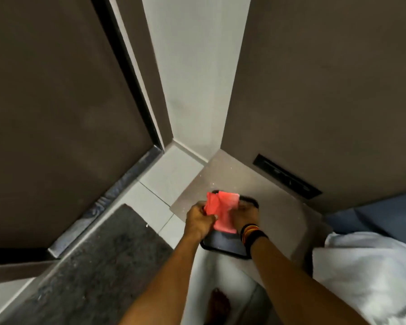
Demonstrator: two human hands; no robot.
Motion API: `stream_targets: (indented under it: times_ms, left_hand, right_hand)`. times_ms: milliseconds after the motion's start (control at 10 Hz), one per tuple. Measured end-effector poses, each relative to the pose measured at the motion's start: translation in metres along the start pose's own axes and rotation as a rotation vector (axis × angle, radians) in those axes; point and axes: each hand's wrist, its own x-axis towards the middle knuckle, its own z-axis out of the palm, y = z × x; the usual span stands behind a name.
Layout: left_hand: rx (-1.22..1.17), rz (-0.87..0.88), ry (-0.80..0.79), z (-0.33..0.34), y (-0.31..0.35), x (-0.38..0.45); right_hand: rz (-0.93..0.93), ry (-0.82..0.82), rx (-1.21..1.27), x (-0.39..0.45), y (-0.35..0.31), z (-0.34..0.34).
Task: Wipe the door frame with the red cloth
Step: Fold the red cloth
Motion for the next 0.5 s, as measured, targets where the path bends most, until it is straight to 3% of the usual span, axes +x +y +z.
stream_targets:
  times_ms: [200, 300, 400, 500]
  left_hand:
    - [0.028, -0.092, -0.123, 0.055, -0.051, 0.048]
    - [0.076, -0.151, -0.178, 0.060, -0.081, 0.066]
    - [0.288, -0.050, -0.181, 0.054, -0.089, 0.065]
    - [0.701, 0.269, -0.059, 0.043, -0.079, 0.056]
  right_hand:
    - [0.108, 0.090, -0.027, 0.070, 0.058, 0.014]
    - [0.136, 0.042, -0.060, 0.089, 0.078, 0.025]
    - [0.121, 0.026, -0.151, 0.087, 0.084, 0.031]
    - [-0.114, 0.082, -0.283, 0.071, 0.071, 0.036]
